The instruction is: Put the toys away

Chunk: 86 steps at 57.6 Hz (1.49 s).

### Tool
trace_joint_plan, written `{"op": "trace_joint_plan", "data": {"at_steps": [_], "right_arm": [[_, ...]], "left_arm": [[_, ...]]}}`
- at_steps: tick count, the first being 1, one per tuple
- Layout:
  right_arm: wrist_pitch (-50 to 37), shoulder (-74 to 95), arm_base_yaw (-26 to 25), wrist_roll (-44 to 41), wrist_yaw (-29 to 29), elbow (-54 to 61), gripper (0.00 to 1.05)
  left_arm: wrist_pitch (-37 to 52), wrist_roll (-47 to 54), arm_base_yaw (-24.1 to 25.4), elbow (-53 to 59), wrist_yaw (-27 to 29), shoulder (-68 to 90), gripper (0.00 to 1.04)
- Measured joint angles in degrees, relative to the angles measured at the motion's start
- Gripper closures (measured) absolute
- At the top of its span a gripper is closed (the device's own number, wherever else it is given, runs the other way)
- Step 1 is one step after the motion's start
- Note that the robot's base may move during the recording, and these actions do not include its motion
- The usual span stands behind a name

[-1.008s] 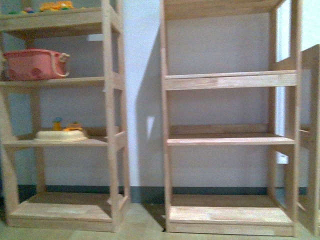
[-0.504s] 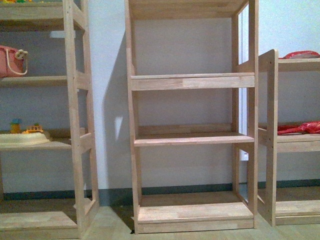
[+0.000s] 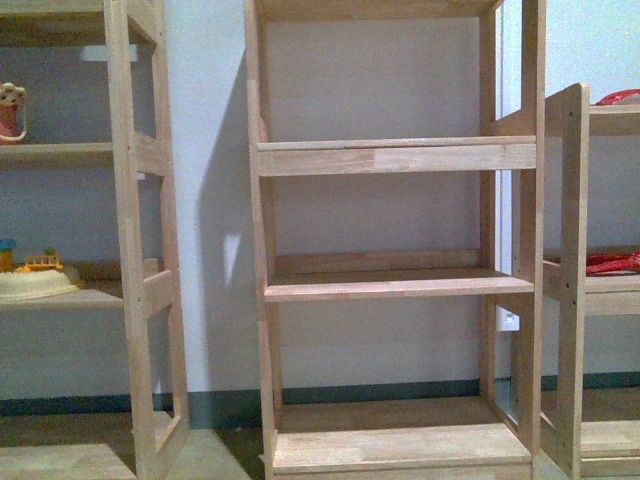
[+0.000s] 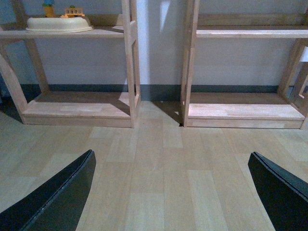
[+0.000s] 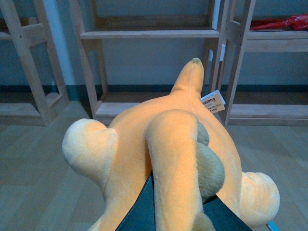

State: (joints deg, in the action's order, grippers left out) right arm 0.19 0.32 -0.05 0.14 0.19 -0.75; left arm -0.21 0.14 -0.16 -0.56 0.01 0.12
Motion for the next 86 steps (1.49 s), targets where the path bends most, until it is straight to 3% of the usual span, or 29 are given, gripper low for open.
{"op": "trace_joint_plan", "data": {"at_steps": [86], "right_arm": [[0.0, 0.0, 0.0, 0.0, 0.0, 0.0, 0.98]], "left_arm": [[0.0, 0.0, 0.0, 0.0, 0.0, 0.0, 0.06]]}}
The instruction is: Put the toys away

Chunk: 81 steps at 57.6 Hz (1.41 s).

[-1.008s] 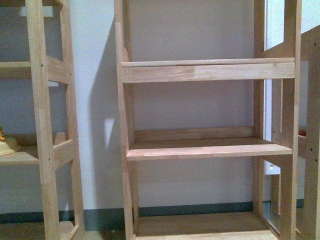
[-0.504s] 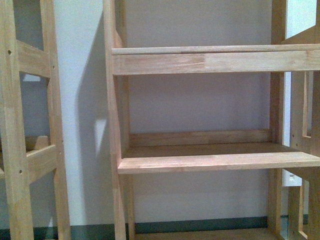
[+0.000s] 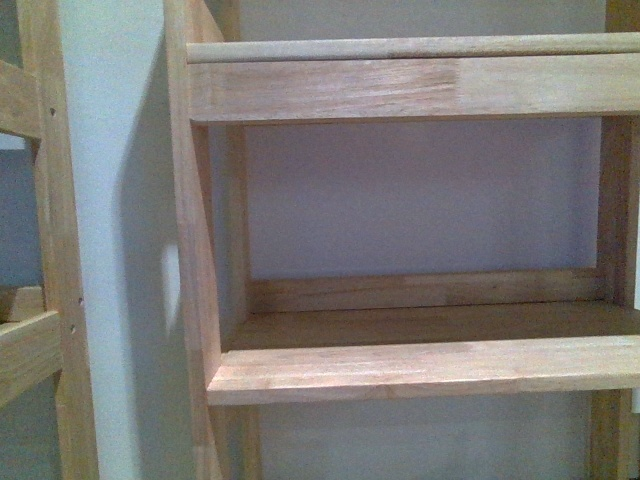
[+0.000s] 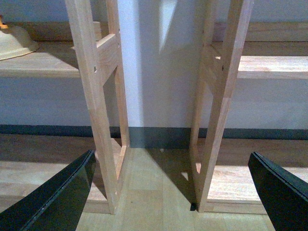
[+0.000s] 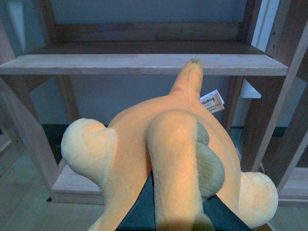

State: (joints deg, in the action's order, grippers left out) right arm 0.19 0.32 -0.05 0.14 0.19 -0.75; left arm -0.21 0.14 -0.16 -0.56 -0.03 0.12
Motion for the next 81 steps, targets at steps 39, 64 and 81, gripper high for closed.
{"op": "trace_joint_plan", "data": {"at_steps": [39, 64, 81], "right_arm": [[-1.6, -0.4, 0.5, 0.1, -1.8, 0.1, 0.98], [-14.7, 8.9, 15.1, -1.6, -19.9, -4.4, 0.98], [-19.3, 17.2, 25.2, -7.5, -30.9, -15.7, 0.98]], "left_arm": [[0.0, 0.0, 0.0, 0.0, 0.0, 0.0, 0.06], [0.0, 0.0, 0.0, 0.0, 0.0, 0.0, 0.06], [0.0, 0.0, 0.0, 0.0, 0.0, 0.0, 0.06]]}}
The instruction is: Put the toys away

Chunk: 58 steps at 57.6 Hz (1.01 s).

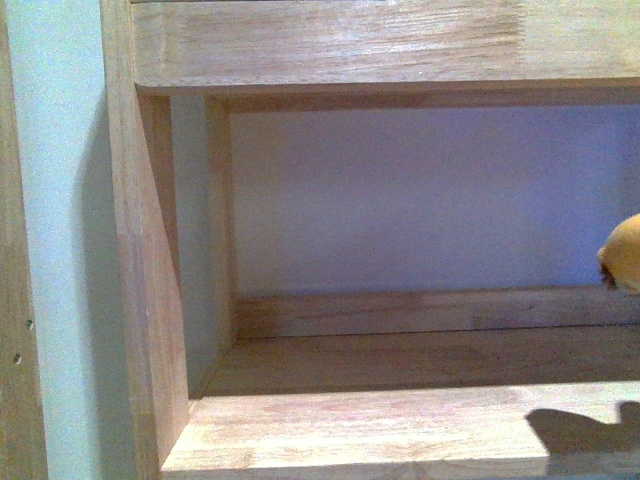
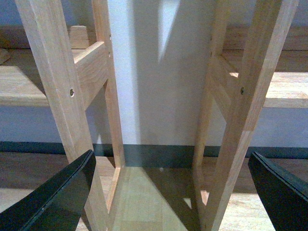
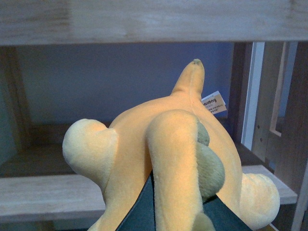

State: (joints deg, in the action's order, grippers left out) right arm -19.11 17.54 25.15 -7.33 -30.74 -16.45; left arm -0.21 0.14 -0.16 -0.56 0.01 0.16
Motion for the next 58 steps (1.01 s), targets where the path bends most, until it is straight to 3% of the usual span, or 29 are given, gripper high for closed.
{"op": "trace_joint_plan", "data": {"at_steps": [36, 58], "right_arm": [[-2.0, 9.7, 7.8, -9.0, -8.2, -15.2, 0.98], [-10.1, 18.8, 15.6, -19.8, -11.5, -27.5, 0.98]], "left_arm": [[0.0, 0.0, 0.0, 0.0, 0.0, 0.0, 0.06], [0.0, 0.0, 0.0, 0.0, 0.0, 0.0, 0.06]]}}
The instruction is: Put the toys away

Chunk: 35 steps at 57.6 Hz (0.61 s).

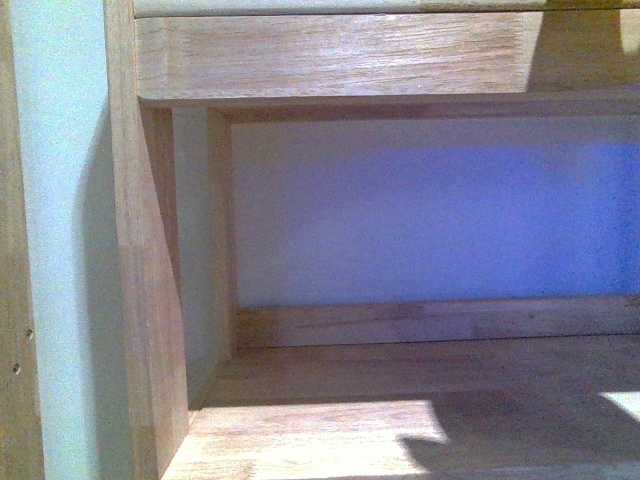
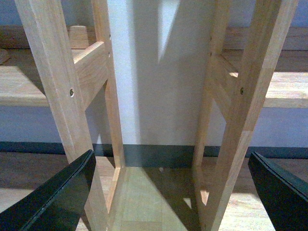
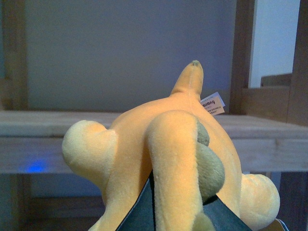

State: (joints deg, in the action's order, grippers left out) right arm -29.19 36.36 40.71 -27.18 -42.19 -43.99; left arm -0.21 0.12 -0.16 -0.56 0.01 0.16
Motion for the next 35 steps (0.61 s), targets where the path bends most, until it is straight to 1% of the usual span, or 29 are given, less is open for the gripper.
{"op": "trace_joint_plan", "data": {"at_steps": [8, 16, 23, 28, 35], "right_arm": [[-2.2, 3.2, 2.4, -4.5, 0.0, -4.2, 0.98], [-2.1, 6.1, 4.4, -6.5, 1.2, -8.8, 0.98], [-0.3, 7.9, 5.2, -5.9, 4.1, -12.2, 0.98], [2.0, 9.0, 5.3, -4.0, 6.5, -15.1, 0.98], [4.5, 10.0, 4.0, -1.4, 10.7, -18.8, 0.98]], "left_arm": [[0.0, 0.0, 0.0, 0.0, 0.0, 0.0, 0.06], [0.0, 0.0, 0.0, 0.0, 0.0, 0.0, 0.06], [0.0, 0.0, 0.0, 0.0, 0.0, 0.0, 0.06], [0.0, 0.0, 0.0, 0.0, 0.0, 0.0, 0.06], [0.0, 0.0, 0.0, 0.0, 0.0, 0.0, 0.06]]}}
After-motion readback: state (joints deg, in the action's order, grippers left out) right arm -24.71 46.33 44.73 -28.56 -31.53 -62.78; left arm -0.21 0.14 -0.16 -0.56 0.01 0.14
